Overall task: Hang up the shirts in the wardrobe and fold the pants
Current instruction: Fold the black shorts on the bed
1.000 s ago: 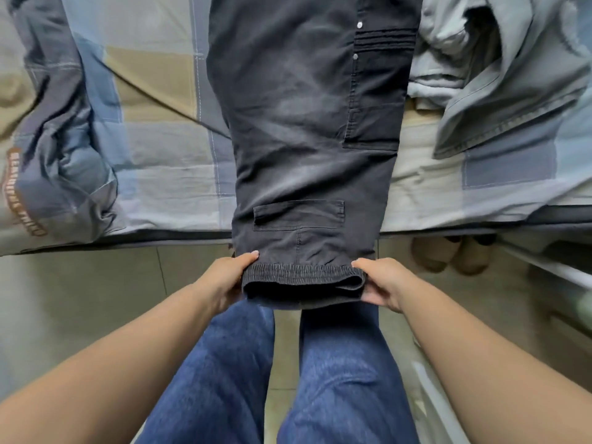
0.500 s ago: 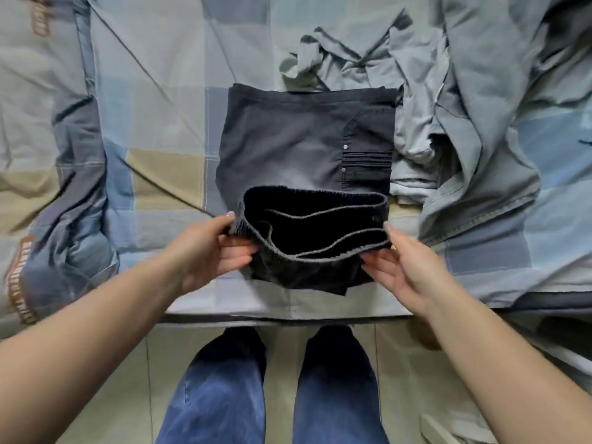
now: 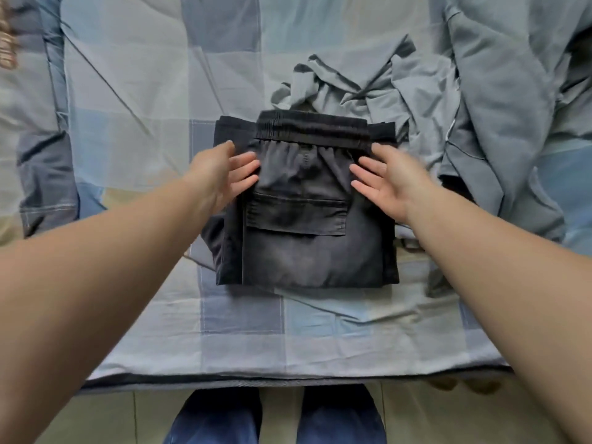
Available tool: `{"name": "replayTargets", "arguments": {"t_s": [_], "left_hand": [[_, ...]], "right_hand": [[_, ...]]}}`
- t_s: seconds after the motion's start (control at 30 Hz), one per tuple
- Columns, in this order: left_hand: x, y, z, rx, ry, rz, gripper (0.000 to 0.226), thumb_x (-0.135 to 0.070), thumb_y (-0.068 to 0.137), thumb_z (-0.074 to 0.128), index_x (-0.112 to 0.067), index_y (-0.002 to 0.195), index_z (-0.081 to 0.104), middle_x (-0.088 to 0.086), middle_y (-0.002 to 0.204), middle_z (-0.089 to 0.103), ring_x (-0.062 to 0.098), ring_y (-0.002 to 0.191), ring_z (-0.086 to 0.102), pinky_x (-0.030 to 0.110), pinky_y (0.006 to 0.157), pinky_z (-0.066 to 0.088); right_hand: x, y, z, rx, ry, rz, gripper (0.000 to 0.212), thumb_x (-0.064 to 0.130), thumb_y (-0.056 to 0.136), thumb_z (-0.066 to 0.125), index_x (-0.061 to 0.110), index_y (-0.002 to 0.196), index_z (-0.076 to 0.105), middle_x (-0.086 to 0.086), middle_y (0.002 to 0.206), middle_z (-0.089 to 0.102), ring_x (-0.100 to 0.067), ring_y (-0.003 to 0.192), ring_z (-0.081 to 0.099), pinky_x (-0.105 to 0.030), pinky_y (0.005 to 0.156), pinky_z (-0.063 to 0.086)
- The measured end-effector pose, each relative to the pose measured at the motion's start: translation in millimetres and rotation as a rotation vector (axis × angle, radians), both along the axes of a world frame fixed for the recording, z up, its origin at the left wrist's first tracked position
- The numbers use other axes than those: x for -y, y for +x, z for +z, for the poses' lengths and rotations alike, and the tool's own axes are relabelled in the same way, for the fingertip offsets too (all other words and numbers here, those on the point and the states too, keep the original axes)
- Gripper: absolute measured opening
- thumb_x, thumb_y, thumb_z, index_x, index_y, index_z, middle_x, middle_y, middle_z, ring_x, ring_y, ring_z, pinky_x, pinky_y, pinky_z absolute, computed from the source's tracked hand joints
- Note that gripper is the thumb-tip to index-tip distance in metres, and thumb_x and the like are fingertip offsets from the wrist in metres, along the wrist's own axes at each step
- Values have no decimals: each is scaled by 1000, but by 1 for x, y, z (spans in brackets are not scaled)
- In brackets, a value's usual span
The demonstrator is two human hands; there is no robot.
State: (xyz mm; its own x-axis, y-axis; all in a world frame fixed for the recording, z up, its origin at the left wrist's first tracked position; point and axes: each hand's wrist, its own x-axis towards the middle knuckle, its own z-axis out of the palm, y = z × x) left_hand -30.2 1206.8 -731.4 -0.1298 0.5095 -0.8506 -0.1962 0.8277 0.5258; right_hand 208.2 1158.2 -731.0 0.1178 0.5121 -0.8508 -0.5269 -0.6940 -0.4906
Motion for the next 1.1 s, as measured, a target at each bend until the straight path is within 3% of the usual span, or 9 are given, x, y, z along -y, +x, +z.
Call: {"name": "replayTargets", "arguments": {"t_s": [0.13, 0.23, 0.37, 0.47, 0.67, 0.77, 0.9, 1.0, 1.1], "left_hand": [[34, -18, -32, -411, 142, -282, 32, -29, 96, 54, -10, 121, 56, 9, 119, 63, 14, 93, 60, 26, 77, 50], [64, -28, -44, -573, 210, -496, 36, -35, 87, 66, -13, 115, 59, 1, 109, 65, 14, 99, 61, 26, 87, 47], [67, -27, -49, -529, 151, -570, 42, -43, 81, 71, -20, 114, 60, -3, 103, 67, 12, 96, 63, 28, 86, 49], [52, -22, -51, -475, 194, -578, 32, -31, 84, 71, -13, 110, 66, 1, 103, 70, 15, 97, 66, 32, 90, 52], [34, -16, -56, -577, 281, -485, 36, -35, 83, 71, -17, 114, 67, -4, 103, 70, 8, 93, 65, 21, 83, 49], [41, -22, -61, -648, 241, -507, 53, -42, 78, 74, -18, 123, 59, -1, 114, 66, 14, 103, 62, 32, 93, 50], [56, -47, -64, -862, 221, -512, 82, -53, 70, 76, -18, 138, 43, 9, 134, 50, 24, 125, 47, 42, 109, 37], [65, -59, -66, -662, 135, -432, 98, -54, 69, 77, -15, 146, 29, 4, 140, 46, 19, 127, 48, 39, 109, 37], [63, -59, -66, -426, 152, -369, 76, -48, 73, 77, -13, 134, 46, -2, 125, 62, 14, 114, 60, 32, 98, 48]], "right_hand": [[34, -6, -19, 668, 91, 425, 44, 27, 93, 56, 18, 136, 47, 0, 110, 60, -10, 91, 57, -32, 90, 47], [61, -2, -33, 948, 106, 558, 45, 32, 89, 61, 17, 131, 53, -7, 122, 53, -15, 101, 56, -25, 92, 41], [60, -1, -43, 866, 36, 561, 44, 36, 87, 63, 17, 126, 53, -1, 111, 58, -16, 101, 58, -23, 78, 38], [39, 3, -46, 860, 20, 672, 25, 33, 88, 62, 13, 103, 63, -2, 93, 63, -23, 95, 60, -29, 72, 40], [20, 14, -46, 913, 64, 516, 19, 33, 87, 64, 15, 90, 63, 7, 71, 54, -15, 74, 54, -26, 64, 36], [40, 12, -47, 949, 41, 400, 23, 35, 84, 67, 21, 98, 56, 4, 87, 57, -12, 80, 54, -26, 74, 41], [82, 18, -53, 964, -14, 365, 53, 44, 78, 71, 19, 120, 51, 1, 113, 47, -12, 101, 51, -26, 91, 41], [97, 17, -59, 698, -55, 379, 53, 49, 77, 70, 20, 118, 52, 5, 112, 60, -13, 103, 60, -34, 94, 48], [88, 20, -62, 649, -56, 455, 44, 55, 76, 67, 24, 104, 56, 7, 103, 66, -14, 97, 62, -36, 87, 50]]}}
